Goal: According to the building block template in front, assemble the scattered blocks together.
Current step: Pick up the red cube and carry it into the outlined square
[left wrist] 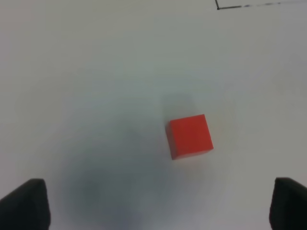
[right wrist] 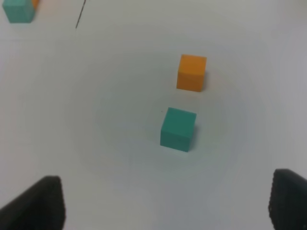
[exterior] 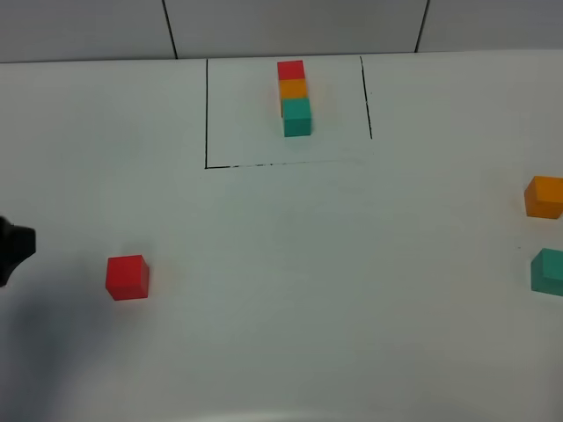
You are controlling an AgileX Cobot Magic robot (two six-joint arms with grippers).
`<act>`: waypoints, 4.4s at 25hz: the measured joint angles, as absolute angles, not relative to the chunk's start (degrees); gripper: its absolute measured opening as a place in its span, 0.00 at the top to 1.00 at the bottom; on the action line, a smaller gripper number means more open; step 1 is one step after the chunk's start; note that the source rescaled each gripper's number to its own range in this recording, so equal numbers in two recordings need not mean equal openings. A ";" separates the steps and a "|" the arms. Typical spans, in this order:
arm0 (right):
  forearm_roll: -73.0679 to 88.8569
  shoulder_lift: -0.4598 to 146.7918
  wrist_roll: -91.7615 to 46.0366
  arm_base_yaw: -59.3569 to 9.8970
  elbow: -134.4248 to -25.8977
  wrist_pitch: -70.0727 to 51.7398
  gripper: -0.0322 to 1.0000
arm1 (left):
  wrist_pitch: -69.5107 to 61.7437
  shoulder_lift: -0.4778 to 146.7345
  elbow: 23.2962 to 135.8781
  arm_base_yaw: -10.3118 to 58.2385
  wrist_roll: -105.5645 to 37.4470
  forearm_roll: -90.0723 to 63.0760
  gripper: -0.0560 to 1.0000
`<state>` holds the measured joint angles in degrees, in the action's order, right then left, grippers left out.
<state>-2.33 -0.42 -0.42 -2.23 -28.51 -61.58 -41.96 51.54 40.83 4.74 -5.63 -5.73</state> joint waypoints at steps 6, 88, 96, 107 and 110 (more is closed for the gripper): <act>-2.28 -0.42 -0.42 -2.23 -28.51 -61.58 0.27 | -39.88 69.23 45.48 7.27 -6.33 -7.65 0.00; -0.94 -0.42 -0.42 -2.23 -28.51 -61.58 0.27 | -50.70 115.70 89.59 29.93 -25.95 -0.83 0.94; -0.90 -0.42 -0.42 -2.23 -28.51 -61.58 0.27 | -54.77 122.92 98.89 33.84 -34.57 0.33 0.94; -0.83 -0.42 -0.42 -2.23 -28.51 -61.58 0.27 | -55.75 128.71 103.71 35.63 -45.25 -0.38 0.94; -0.77 -0.42 -0.42 -2.23 -28.51 -61.58 0.27 | -53.96 129.94 104.65 36.11 -46.43 -0.43 0.94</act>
<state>-0.77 -0.42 -0.42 -2.23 -28.51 -61.58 -53.96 129.94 104.65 36.11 -46.43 -0.43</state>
